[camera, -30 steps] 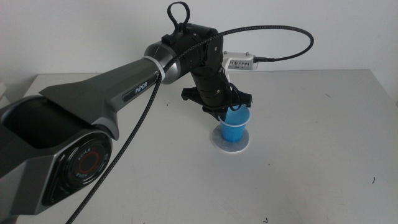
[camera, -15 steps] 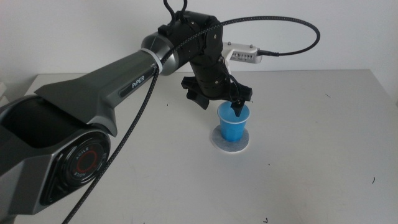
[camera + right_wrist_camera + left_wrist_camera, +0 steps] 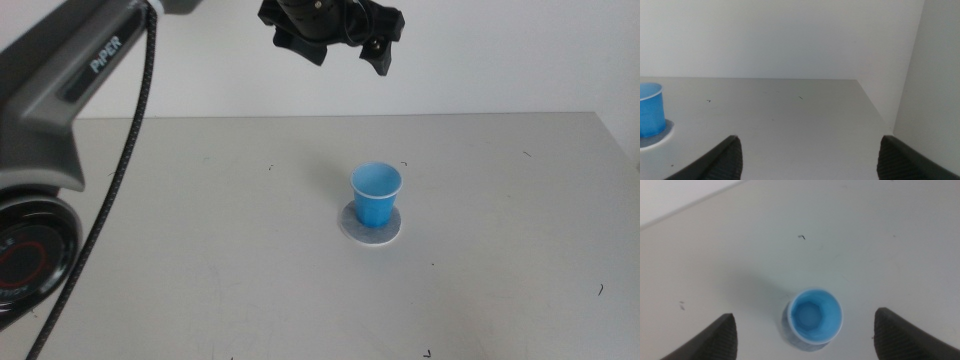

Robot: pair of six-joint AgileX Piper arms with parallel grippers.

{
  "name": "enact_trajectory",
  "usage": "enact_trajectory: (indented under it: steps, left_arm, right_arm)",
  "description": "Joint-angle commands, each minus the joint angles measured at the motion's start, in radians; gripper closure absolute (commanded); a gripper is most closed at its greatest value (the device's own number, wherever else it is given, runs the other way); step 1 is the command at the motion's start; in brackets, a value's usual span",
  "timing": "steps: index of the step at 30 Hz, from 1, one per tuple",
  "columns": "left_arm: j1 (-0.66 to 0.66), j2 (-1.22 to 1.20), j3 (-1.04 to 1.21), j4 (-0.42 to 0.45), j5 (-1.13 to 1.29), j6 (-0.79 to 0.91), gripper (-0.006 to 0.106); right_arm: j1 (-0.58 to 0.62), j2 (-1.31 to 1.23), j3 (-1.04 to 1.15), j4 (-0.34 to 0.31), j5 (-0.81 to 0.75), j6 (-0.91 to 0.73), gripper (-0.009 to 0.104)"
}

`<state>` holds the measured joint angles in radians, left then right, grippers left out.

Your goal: Place an empty cup on a cup mat.

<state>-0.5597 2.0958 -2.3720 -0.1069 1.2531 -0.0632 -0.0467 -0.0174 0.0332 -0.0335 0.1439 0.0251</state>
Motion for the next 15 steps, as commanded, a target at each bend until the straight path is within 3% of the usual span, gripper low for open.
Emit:
enact_trajectory:
  steps: [1, 5, 11, 15]
  left_arm:
    - [0.002, -0.105, -0.034, 0.017, 0.058, 0.039, -0.005]
    - [0.001, -0.165, -0.028, 0.020, 0.058, 0.106, -0.005]
    - [0.001, -0.338, 0.176, 0.147, 0.028, 0.083, -0.005]
    - [0.002, -0.481, 0.393, 0.228, -0.116, 0.079, -0.005]
  right_arm:
    - [0.002, -0.019, -0.012, -0.009, -0.078, -0.008, 0.001]
    - [0.002, -0.019, -0.012, -0.009, -0.078, -0.008, 0.001]
    - [0.002, -0.019, -0.012, -0.009, -0.078, -0.008, 0.001]
    - [0.002, -0.019, -0.012, -0.009, -0.078, -0.008, 0.001]
